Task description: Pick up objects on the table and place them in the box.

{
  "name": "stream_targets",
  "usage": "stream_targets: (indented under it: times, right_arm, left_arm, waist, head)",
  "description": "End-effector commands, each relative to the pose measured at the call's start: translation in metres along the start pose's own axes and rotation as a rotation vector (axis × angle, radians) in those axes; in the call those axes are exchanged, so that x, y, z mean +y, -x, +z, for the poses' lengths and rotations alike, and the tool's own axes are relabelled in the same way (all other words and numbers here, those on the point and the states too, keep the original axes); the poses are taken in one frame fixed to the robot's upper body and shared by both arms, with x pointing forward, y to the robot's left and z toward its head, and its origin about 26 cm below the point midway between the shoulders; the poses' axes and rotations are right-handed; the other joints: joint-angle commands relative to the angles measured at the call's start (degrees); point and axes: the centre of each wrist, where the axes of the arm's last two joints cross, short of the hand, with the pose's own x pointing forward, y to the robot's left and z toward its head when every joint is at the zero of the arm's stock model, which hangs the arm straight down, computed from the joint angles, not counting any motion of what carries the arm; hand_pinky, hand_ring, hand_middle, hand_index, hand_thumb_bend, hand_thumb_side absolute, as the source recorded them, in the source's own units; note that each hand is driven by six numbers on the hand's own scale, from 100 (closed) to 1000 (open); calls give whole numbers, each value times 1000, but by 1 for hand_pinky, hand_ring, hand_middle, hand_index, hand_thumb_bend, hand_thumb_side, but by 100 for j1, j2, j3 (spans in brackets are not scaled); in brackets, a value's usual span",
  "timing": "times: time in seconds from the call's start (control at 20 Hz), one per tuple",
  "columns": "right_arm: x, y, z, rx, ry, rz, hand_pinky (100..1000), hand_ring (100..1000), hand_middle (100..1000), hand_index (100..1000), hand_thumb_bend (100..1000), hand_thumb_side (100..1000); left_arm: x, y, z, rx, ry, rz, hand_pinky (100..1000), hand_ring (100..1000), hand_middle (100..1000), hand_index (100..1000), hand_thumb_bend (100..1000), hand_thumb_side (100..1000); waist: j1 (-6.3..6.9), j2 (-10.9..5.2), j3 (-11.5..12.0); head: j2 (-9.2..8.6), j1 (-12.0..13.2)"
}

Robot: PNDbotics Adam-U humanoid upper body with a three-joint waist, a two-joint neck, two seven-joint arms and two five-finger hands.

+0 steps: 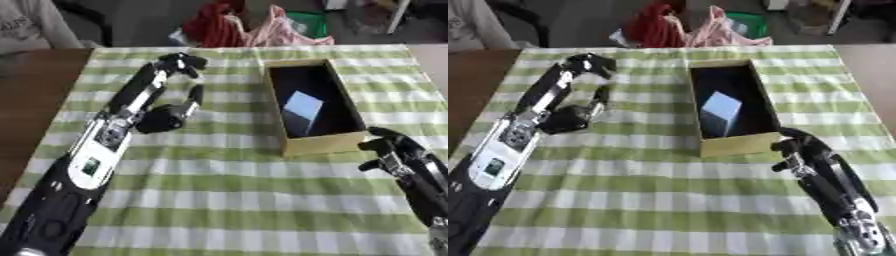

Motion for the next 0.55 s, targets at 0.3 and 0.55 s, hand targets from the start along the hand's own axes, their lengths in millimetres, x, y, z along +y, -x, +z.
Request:
stream_targets:
  times: [0.3, 0.55]
  right_arm:
    - [-7, -6, 3, -16, 55, 8, 568, 795, 611, 876, 100, 580]
    - [-8, -5, 5, -15, 88, 2, 566, 792, 608, 874, 100, 571]
  left_arm:
    - [-2, -1, 43, 168, -13, 198, 796, 696, 714, 872, 100, 816]
    - [-1, -7, 51, 220, 8, 313, 797, 699, 713, 865, 100, 842]
  waist:
    - [-79, -98, 145]
    - [-110, -87, 236]
  head:
    - [242, -147]
    - [244, -250]
